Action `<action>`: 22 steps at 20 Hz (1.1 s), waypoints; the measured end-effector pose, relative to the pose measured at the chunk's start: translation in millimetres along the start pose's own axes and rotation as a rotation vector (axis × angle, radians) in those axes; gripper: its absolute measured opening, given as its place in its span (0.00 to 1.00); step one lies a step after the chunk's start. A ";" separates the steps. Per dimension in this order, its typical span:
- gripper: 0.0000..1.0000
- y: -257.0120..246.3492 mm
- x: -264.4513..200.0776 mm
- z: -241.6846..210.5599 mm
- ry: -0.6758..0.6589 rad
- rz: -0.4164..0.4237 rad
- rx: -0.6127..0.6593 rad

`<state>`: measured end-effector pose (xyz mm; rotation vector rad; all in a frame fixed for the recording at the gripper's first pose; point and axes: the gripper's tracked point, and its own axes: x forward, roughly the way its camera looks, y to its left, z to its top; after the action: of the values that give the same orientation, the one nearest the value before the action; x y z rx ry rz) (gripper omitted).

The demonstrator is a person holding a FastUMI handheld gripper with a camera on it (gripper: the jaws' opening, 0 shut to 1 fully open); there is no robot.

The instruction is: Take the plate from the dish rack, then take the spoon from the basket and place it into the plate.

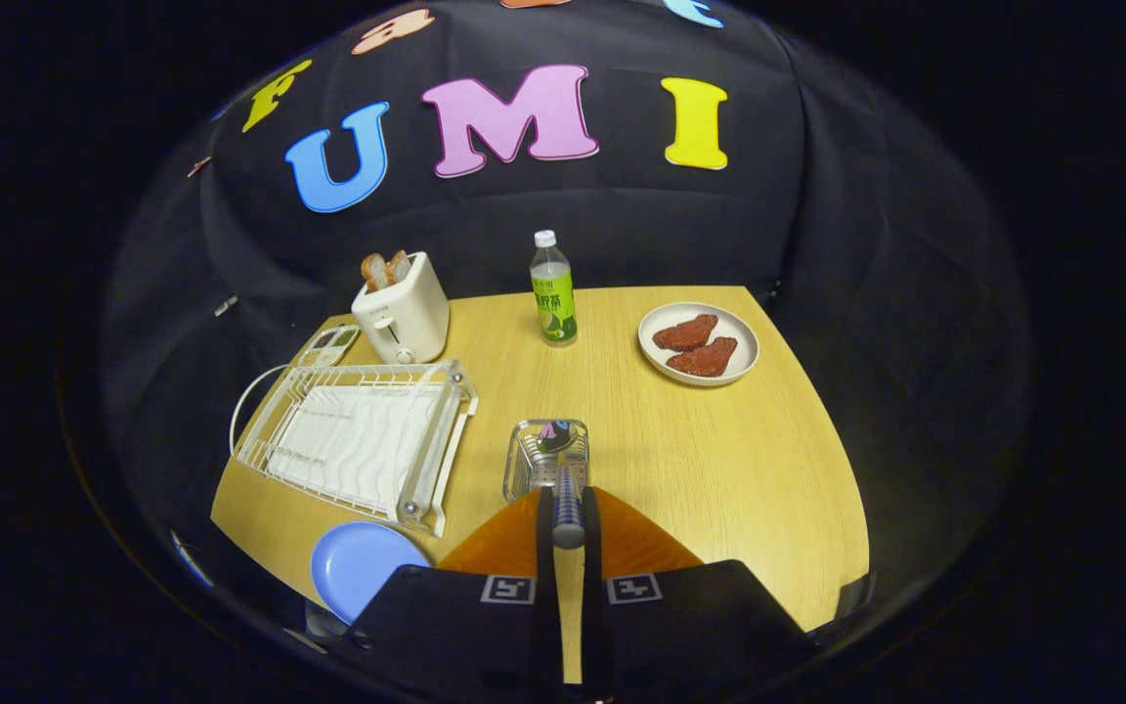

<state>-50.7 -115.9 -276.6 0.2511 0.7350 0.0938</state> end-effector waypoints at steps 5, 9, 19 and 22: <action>0.12 55.8 -47.8 35.9 -0.099 0.086 -0.033; 0.12 116.5 -72.7 33.5 -0.109 0.199 -0.060; 0.12 207.1 -74.0 -88.5 0.120 0.352 -0.147; 0.12 207.6 -61.9 -122.8 0.190 0.339 -0.160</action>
<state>-178.6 97.7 -270.1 0.2137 0.8639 0.5016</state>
